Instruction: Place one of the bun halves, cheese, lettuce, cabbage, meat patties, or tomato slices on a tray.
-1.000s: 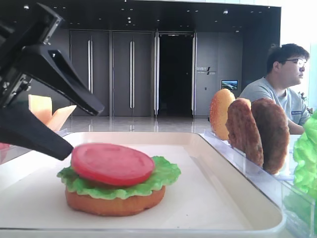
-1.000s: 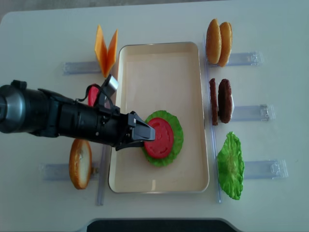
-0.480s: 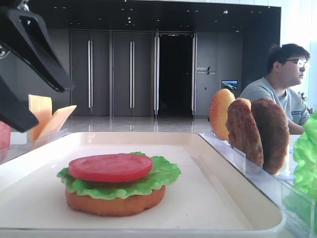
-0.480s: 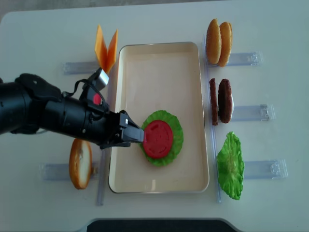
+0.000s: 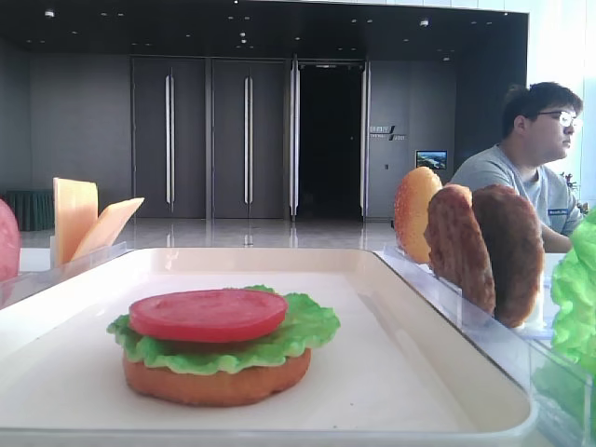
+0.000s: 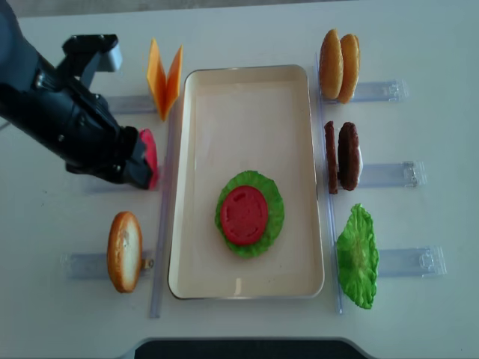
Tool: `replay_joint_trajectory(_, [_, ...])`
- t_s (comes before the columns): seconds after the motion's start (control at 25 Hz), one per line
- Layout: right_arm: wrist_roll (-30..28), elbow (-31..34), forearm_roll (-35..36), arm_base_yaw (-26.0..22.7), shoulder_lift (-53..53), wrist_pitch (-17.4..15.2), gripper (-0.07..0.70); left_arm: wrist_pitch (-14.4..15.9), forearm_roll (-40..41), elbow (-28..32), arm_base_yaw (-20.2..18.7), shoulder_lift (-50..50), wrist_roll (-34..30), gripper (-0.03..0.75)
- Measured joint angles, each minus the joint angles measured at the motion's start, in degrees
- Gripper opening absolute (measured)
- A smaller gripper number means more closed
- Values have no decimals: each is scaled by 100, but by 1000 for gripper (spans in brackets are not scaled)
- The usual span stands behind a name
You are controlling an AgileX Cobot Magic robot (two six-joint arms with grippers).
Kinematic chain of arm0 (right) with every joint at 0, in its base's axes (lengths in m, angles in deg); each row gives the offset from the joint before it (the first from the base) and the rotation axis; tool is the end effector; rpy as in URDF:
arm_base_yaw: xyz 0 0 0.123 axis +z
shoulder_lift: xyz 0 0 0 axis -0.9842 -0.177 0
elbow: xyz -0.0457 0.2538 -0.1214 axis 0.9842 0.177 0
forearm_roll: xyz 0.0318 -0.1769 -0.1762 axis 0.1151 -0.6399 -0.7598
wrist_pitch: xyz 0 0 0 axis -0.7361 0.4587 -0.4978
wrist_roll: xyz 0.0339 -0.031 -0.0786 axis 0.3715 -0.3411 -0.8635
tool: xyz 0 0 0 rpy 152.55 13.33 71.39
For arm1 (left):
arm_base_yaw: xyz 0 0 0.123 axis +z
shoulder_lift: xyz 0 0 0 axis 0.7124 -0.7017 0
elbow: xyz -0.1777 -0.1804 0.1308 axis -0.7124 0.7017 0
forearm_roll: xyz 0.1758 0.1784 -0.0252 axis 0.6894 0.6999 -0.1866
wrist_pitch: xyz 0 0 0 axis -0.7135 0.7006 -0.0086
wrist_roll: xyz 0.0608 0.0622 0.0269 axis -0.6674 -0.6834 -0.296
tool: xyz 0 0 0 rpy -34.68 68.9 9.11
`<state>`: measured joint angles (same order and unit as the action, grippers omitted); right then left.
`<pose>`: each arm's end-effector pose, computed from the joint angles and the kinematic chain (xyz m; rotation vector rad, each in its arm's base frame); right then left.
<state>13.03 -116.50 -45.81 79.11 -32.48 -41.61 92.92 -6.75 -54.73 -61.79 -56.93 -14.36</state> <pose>-0.0104 0.0061 0.2733 -0.0860 2.0998 0.0280 0.2273 -0.0776 0.2834 0.4211 2.9088 -0.2134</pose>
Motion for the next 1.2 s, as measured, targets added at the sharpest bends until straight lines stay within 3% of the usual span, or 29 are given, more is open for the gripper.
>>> replay_joint_trajectory(0.12, [0, 0, 0, 0, 0, 0, 405, 412, 763, -75, 0, 6, 214, 453])
replay_joint_trajectory(0.28, [0, 0, 0, 0, 0, 0, 405, 466, 1163, -81, 111, 11, 354, 453])
replay_joint_trajectory(0.64, [0, 0, 0, 0, 0, 0, 405, 468, 1364, -81, 1266, 11, 404, 453])
replay_joint_trajectory(0.88, [0, 0, 5, 0, 0, 0, 405, 472, 1320, -81, 1309, 375, 424, 453])
replay_joint_trajectory(1.2, [0, 0, 5, 0, 0, 0, 405, 571, 960, -81, 1309, 2118, 429, 453])
